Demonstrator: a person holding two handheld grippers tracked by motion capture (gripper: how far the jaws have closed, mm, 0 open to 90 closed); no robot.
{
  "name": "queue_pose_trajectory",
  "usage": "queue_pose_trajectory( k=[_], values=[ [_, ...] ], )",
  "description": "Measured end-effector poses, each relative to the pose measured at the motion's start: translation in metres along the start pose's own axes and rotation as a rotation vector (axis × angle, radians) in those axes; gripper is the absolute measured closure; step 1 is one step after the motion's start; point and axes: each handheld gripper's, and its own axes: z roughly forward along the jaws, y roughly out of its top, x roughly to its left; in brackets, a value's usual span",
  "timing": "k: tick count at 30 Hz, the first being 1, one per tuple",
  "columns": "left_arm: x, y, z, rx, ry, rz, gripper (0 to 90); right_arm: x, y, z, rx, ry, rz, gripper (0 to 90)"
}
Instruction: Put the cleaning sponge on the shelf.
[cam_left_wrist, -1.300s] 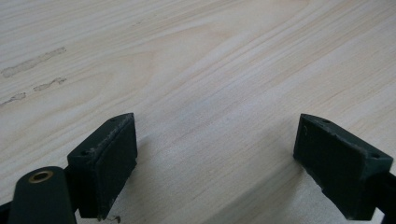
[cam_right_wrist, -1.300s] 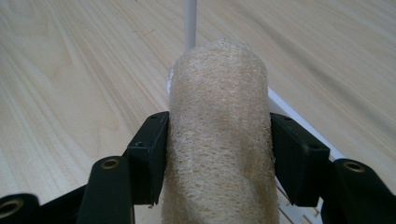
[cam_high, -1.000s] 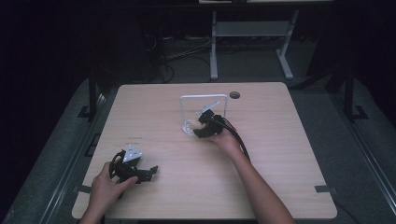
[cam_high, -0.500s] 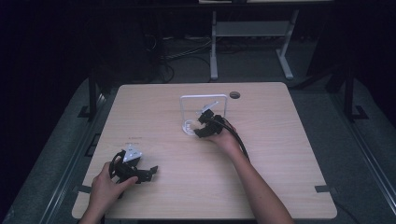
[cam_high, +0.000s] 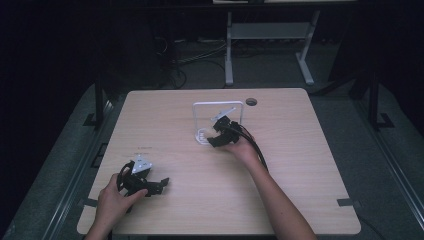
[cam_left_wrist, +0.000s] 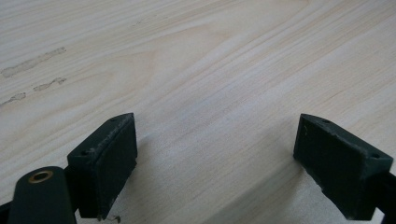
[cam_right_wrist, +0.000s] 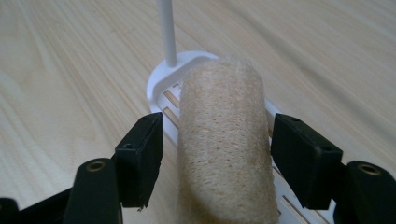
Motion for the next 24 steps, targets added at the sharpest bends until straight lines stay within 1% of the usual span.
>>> queue_pose_trajectory(
  k=[2,3,4,5,6,8,9,10,11,12,13,14,15,16,17,18,19,20,21,22,24],
  values=[
    [0.0,0.0,0.0,-0.001,-0.001,-0.002,13.0,0.0,0.0,-0.002,-0.004,-0.002,-0.008,34.2],
    [0.0,0.0,0.0,-0.001,0.0,-0.002,13.0,0.001,0.001,-0.007,-0.017,-0.001,-0.017,34.3],
    [0.0,0.0,0.0,-0.002,0.0,-0.003,13.0,0.003,0.003,-0.015,-0.028,0.0,-0.024,35.2],
    [0.0,0.0,0.0,-0.002,0.0,-0.003,13.0,0.004,0.003,-0.018,-0.033,-0.005,-0.03,36.1],
    [0.0,0.0,0.0,0.0,0.0,0.0,13.0,0.005,0.004,-0.024,-0.046,0.001,-0.031,37.1],
    [0.0,0.0,0.0,0.0,0.0,0.001,13.0,0.008,0.005,-0.032,-0.058,0.006,-0.039,41.6],
    [0.0,0.0,0.0,0.0,0.0,0.001,12.9,0.008,0.005,-0.032,-0.058,0.006,-0.039,41.6],
    [0.0,0.0,0.0,0.001,0.0,0.001,13.0,0.01,0.004,-0.037,-0.062,0.019,-0.041,48.3],
    [0.0,0.0,0.0,0.0,0.0,0.0,13.0,0.01,0.004,-0.037,-0.062,0.019,-0.041,48.3],
    [0.0,0.0,0.0,-0.001,-0.001,0.0,13.0,0.011,0.004,-0.039,-0.066,0.024,-0.047,51.9],
    [0.0,0.0,0.0,-0.001,-0.001,-0.001,13.0,0.013,0.003,-0.041,-0.062,0.028,-0.052,55.8],
    [0.0,0.0,0.0,0.0,0.0,-0.001,13.0,0.014,0.001,-0.042,-0.058,0.038,-0.052,62.7],
    [0.0,0.0,0.0,-0.001,-0.001,-0.001,13.0,0.015,0.0,-0.042,-0.056,0.045,-0.054,66.4],
    [0.0,0.0,0.0,0.0,0.0,-0.001,13.0,0.016,-0.002,-0.042,-0.051,0.047,-0.05,69.9],
    [0.0,0.0,0.0,0.0,0.0,-0.001,13.0,0.016,-0.002,-0.042,-0.051,0.047,-0.05,69.9],
    [0.0,0.0,0.0,-0.001,-0.001,-0.001,13.0,0.016,-0.003,-0.042,-0.049,0.05,-0.05,72.6],
    [0.0,0.0,0.0,-0.001,-0.001,0.0,12.9,0.017,-0.004,-0.042,-0.046,0.057,-0.05,77.0],
    [0.0,0.0,0.0,-0.001,-0.001,-0.001,13.0,0.017,-0.006,-0.042,-0.041,0.068,-0.054,83.9],
    [0.0,0.0,0.0,-0.001,-0.001,-0.001,13.0,0.017,-0.006,-0.042,-0.041,0.068,-0.054,83.9],
    [0.0,0.0,0.0,-0.001,-0.001,-0.001,13.0,0.019,-0.008,-0.041,-0.039,0.072,-0.058,89.6],
    [0.0,0.0,0.0,-0.001,-0.001,-0.001,13.0,0.019,-0.009,-0.041,-0.037,0.073,-0.063,89.6]
  ],
)
